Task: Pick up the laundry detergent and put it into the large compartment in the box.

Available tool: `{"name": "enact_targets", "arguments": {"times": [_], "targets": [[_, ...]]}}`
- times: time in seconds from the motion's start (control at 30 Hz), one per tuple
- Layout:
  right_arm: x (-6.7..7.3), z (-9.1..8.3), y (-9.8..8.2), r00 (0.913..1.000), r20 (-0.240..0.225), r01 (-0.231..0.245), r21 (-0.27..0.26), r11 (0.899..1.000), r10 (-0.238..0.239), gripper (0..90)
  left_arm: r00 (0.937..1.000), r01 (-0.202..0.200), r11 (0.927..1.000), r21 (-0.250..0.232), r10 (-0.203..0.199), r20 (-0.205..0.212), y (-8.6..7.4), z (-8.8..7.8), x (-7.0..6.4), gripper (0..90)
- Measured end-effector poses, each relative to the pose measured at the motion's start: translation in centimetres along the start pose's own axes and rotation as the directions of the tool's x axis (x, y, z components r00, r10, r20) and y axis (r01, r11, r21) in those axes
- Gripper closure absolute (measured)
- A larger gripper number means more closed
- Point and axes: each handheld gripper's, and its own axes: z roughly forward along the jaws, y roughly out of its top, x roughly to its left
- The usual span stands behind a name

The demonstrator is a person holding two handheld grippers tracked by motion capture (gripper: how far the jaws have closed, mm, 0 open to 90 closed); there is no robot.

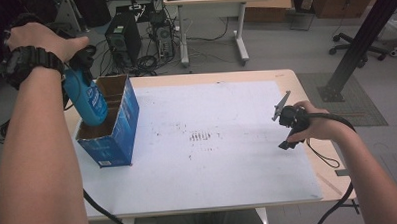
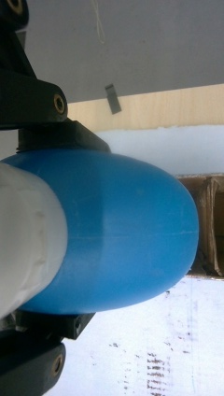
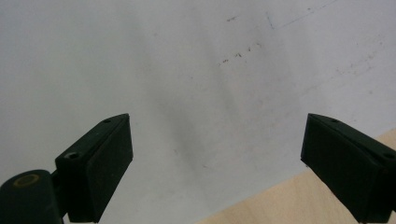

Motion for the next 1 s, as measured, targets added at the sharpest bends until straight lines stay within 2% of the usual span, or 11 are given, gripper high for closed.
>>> {"name": "enact_targets", "arguments": {"times": [0.13, 0.3, 0.67, 1.0], "targets": [[0.0, 0.0, 0.0, 1.0, -0.001, -0.002, -0.001, 1.0, 0.002, 9.3, 1.0, 0.0, 1.0, 0.001, 0.0, 0.006, 0.0, 0.1, 0.0, 37.8], [0.0, 0.0, 0.0, 1.0, -0.001, -0.001, 0.0, 1.0, 0.001, 9.2, 0.9999, -0.008, 0.9999, 0.01, 0.008, -0.01, 0.1, 0.4, -0.3, 37.8], [0.1, 0.1, 0.1, 1.0, -0.002, -0.001, 0.001, 1.0, 0.001, 9.2, 0.9998, -0.01, 0.9998, 0.019, 0.01, 0.014, 0.1, 0.8, -0.3, 37.8], [0.1, 0.1, 0.1, 1.0, -0.003, 0.0, 0.003, 1.0, 0.0, 9.2, 0.9998, -0.017, 0.9996, 0.024, 0.017, 0.012, 0.1, 1.1, -0.4, 37.8]]}}
